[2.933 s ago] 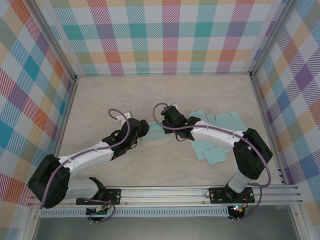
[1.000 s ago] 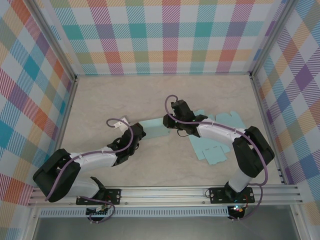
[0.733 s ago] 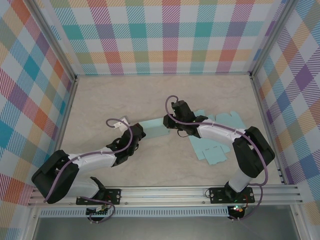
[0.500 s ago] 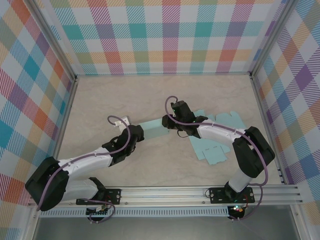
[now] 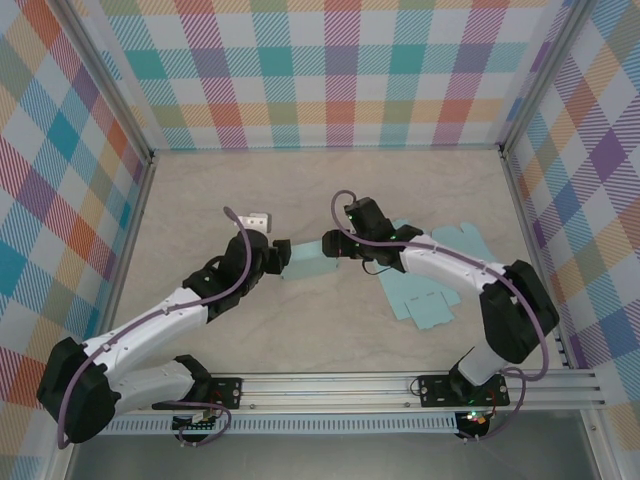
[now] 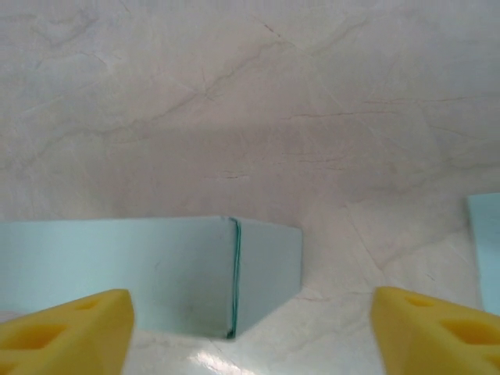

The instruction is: Fold the paper box

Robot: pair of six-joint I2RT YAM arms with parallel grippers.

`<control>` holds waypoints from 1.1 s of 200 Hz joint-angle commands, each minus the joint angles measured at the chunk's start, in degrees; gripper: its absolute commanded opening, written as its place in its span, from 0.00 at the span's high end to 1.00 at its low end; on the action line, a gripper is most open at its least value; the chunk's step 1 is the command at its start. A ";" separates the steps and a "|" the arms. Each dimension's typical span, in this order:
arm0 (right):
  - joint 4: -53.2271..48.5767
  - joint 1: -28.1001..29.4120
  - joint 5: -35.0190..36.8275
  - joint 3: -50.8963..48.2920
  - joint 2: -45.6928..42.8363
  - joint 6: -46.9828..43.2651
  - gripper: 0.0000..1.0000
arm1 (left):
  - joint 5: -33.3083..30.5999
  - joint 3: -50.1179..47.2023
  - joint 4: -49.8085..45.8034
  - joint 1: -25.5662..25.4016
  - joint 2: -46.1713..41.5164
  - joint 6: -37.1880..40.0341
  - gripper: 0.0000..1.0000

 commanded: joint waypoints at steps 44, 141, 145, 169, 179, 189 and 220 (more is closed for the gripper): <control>-5.91 -0.10 16.11 -8.41 -24.60 -1.87 0.00 | 20.08 5.17 -3.28 1.37 6.58 34.61 0.21; -17.12 -2.25 24.42 -17.57 -44.79 3.15 0.00 | 19.51 21.49 -19.40 2.95 26.02 46.19 0.16; -17.34 -2.24 24.41 -17.38 -44.29 2.90 0.00 | 19.28 21.92 -19.69 2.95 26.54 46.38 0.18; -17.91 -2.40 24.29 -16.21 -40.87 1.83 0.00 | 18.90 24.42 -22.41 2.95 29.78 47.81 0.31; -18.25 -2.41 24.06 -15.51 -39.54 1.56 0.00 | 19.45 25.71 -24.06 2.97 30.65 48.17 0.41; -18.74 -2.50 23.98 -14.74 -38.05 1.36 0.00 | 19.51 26.24 -24.73 2.96 31.12 48.34 0.50; -19.36 -3.42 23.84 -13.70 -35.29 1.59 0.00 | 17.18 25.97 -23.86 2.95 30.49 48.44 0.63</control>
